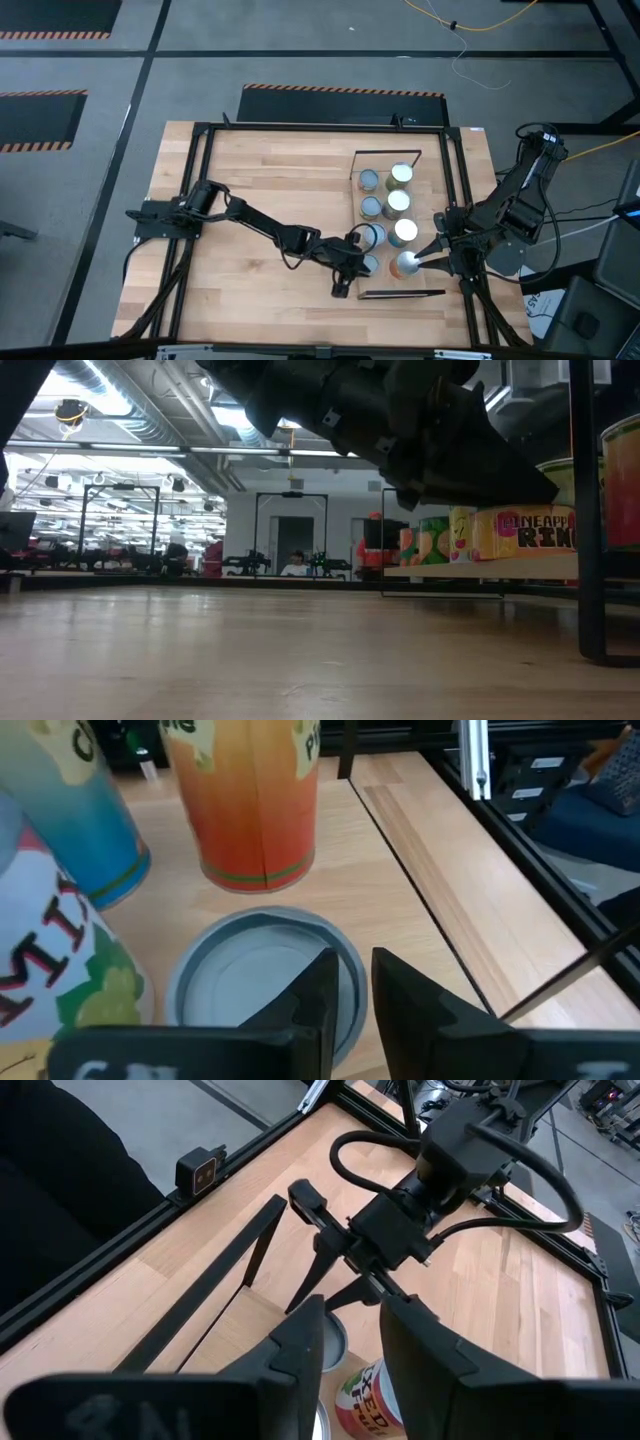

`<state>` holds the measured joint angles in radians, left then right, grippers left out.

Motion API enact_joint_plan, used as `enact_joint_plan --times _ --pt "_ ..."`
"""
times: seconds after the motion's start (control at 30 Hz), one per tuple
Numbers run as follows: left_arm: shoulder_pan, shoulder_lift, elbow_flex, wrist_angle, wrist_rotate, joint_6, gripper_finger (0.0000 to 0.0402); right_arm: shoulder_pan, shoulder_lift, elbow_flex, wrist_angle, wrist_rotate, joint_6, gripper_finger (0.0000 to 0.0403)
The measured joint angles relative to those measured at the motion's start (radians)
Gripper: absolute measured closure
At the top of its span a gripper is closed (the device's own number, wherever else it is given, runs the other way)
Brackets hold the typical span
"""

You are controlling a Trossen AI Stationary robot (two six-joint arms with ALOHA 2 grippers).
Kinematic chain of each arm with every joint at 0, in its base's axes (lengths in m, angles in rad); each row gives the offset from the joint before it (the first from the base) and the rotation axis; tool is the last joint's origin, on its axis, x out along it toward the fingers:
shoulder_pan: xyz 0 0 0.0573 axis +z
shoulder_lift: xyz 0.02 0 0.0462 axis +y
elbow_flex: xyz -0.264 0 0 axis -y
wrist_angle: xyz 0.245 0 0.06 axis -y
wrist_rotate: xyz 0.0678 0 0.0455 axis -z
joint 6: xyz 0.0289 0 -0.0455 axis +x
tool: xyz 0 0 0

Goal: Pick and place cans onto a shelf
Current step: Put the canned pineapple rings on the shelf

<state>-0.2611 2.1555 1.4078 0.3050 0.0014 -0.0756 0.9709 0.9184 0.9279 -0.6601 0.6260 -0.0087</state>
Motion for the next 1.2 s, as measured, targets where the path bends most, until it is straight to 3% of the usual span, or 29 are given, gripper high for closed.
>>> enact_joint_plan --times 0.5,0.83,1.03,1.2 --pt "0.0 -0.12 0.002 -0.027 -0.047 0.086 0.0343 0.0 0.0 0.0 -0.001 0.0 0.002 0.0298" --pt "-0.003 -0.205 -0.002 -0.307 -0.084 0.078 0.0343 0.0 0.001 0.0 -0.005 0.0 0.004 0.0298" --pt "-0.011 -0.209 0.0 -0.504 -0.089 0.041 0.0343 0.0 0.001 0.0 -0.005 -0.001 0.004 0.0298" --pt "-0.01 -0.189 0.0 -0.575 -0.093 0.007 0.0344 0.0 0.001 0.0 -0.004 -0.001 0.004 0.0298"
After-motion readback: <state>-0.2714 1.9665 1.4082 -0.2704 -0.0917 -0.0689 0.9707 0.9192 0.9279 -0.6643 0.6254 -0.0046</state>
